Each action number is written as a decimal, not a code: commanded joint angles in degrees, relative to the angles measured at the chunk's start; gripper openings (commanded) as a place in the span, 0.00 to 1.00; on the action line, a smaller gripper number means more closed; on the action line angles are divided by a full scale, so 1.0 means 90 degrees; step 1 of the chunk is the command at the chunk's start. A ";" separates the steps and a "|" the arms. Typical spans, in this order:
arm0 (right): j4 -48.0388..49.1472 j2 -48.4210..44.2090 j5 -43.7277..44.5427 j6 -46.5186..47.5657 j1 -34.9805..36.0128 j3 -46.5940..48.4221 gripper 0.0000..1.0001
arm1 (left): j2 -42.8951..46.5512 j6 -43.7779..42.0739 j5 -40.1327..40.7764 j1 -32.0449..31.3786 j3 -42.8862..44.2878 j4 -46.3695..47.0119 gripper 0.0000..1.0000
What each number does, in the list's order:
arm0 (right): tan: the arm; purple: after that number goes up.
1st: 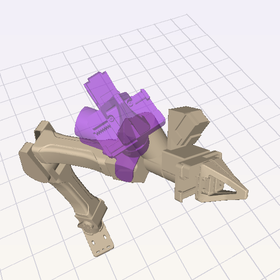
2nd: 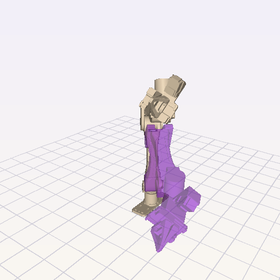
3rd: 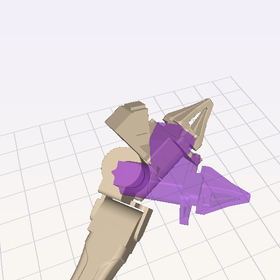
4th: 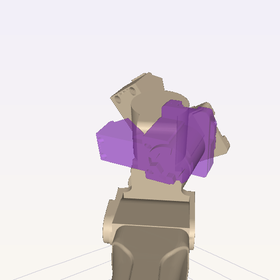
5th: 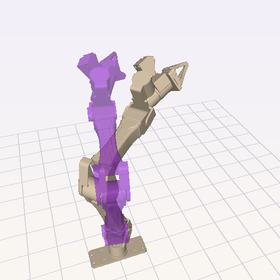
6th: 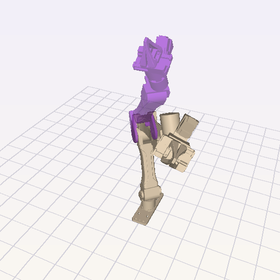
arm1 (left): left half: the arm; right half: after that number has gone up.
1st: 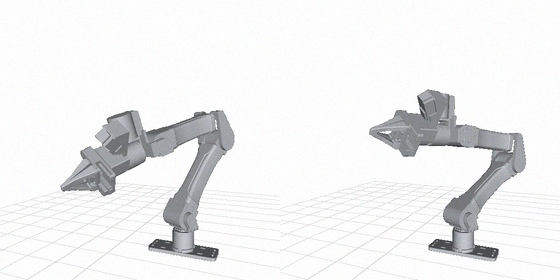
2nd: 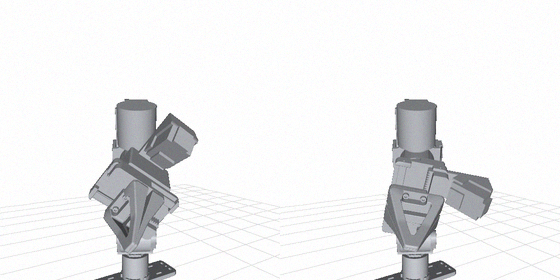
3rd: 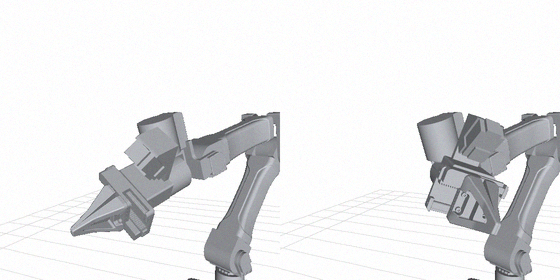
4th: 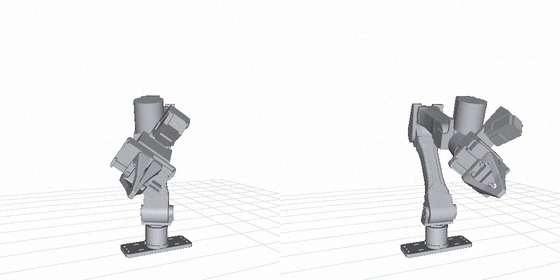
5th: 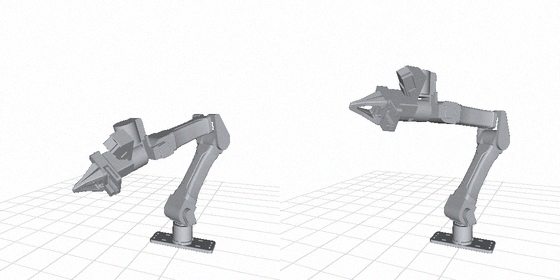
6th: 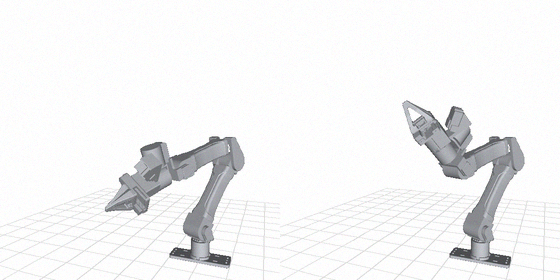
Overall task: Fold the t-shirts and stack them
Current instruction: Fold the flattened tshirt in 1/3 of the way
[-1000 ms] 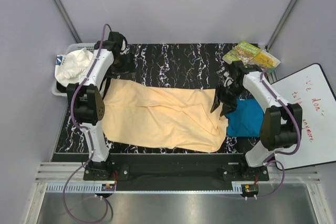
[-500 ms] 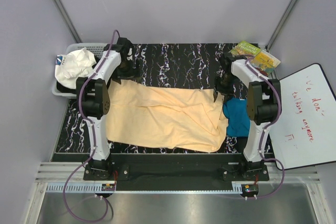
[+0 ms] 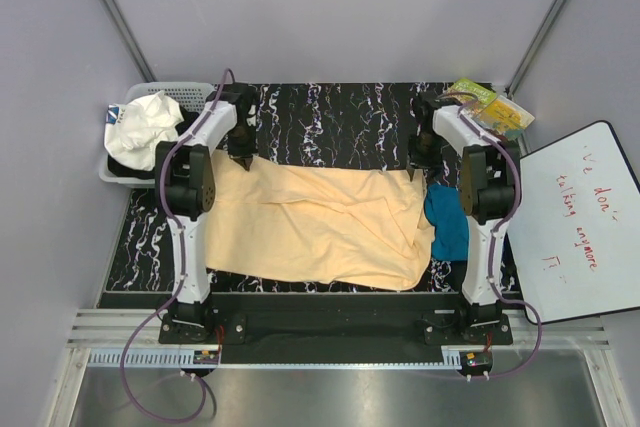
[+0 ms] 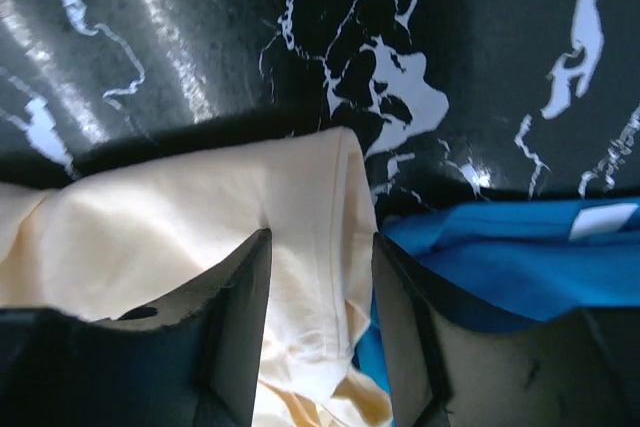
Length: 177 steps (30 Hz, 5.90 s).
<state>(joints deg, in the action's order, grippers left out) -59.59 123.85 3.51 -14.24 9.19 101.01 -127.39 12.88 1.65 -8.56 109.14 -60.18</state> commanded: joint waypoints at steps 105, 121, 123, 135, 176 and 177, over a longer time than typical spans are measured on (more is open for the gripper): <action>-0.1397 -0.0872 -0.0124 -0.0391 -0.0484 0.0806 0.16 | 0.1010 -0.0182 -0.1473 -0.0416 0.0510 0.0584 0.00; -0.1845 0.1950 -0.1708 -0.0059 0.0052 0.4625 0.31 | 0.0981 -0.0279 -0.1306 -0.0416 0.0314 0.0466 0.03; -0.1845 0.1981 -0.1757 -0.0049 0.0121 0.4578 0.31 | 0.0971 -0.0250 -0.1316 -0.0407 0.0324 0.0476 0.09; -0.1806 0.2078 -0.1826 0.0039 0.0287 0.3582 0.32 | 0.0825 -0.0211 -0.1306 -0.0407 0.0402 0.0457 0.34; -0.1611 0.0986 -0.1385 -0.0010 0.0990 0.2400 0.00 | 0.0815 -0.0426 -0.1306 -0.0387 0.0373 0.0330 0.41; -0.1611 0.0936 -0.1386 -0.0019 0.1020 0.2264 0.00 | 0.0815 -0.0426 -0.1297 -0.0387 0.0383 0.0339 0.41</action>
<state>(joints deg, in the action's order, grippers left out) -73.95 139.52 -8.23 -14.28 17.04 123.63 -120.33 9.85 -10.28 -12.32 111.92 -57.41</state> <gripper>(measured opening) 0.010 0.409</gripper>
